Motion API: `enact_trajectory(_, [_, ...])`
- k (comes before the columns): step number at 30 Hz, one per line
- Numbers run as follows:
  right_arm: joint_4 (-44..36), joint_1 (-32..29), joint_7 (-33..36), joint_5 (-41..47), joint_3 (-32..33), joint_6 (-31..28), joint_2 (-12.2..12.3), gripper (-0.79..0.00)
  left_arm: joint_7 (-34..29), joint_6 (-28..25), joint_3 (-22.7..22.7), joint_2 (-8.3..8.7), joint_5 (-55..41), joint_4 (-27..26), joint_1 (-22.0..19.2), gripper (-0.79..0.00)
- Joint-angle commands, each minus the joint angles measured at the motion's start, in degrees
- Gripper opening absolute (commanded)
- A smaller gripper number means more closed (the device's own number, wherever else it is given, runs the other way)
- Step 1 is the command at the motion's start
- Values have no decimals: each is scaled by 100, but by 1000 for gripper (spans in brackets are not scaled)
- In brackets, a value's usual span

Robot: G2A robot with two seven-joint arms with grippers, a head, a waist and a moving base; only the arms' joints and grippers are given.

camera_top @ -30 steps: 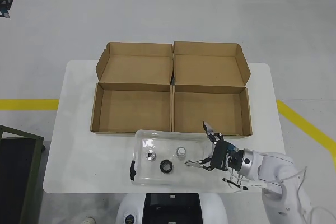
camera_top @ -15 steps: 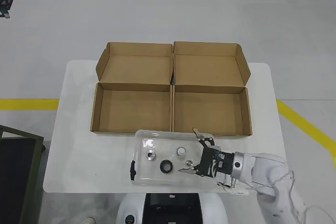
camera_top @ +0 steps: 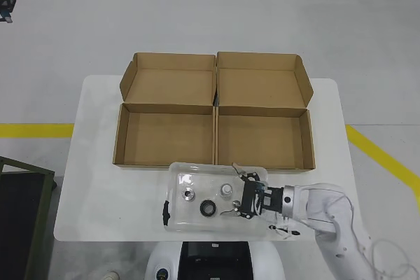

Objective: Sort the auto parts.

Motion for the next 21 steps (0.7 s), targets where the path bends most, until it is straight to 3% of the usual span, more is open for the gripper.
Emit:
enact_trajectory(1, [40, 29, 88, 39, 6, 0, 29, -117, -1, 0, 0, 0, 0, 0, 0, 0])
enact_trajectory(6, [147, 122, 311, 179, -60, 0, 89, -163, -1, 0, 0, 0, 0, 0, 0, 0])
enact_trajectory(8, [214, 183, 417, 240, -159, 0, 111, -289, -1, 0, 0, 0, 0, 0, 0, 0])
enact_trajectory(9, [255, 219, 478, 265, -206, 0, 123, -203, -1, 0, 0, 0, 0, 0, 0, 0])
enact_trajectory(10, [302, 255, 528, 305, -254, 0, 134, -172, -1, 0, 0, 0, 0, 0, 0, 0])
enact_trajectory(12, [389, 337, 592, 361, -321, 0, 153, -169, -1, 0, 0, 0, 0, 0, 0, 0])
enact_trajectory(18, [546, 501, 724, 385, -455, 58, 189, -215, -1, 0, 0, 0, 0, 0, 0, 0])
enact_trajectory(21, [613, 603, 874, 349, -550, 96, 201, -289, -1, 0, 0, 0, 0, 0, 0, 0])
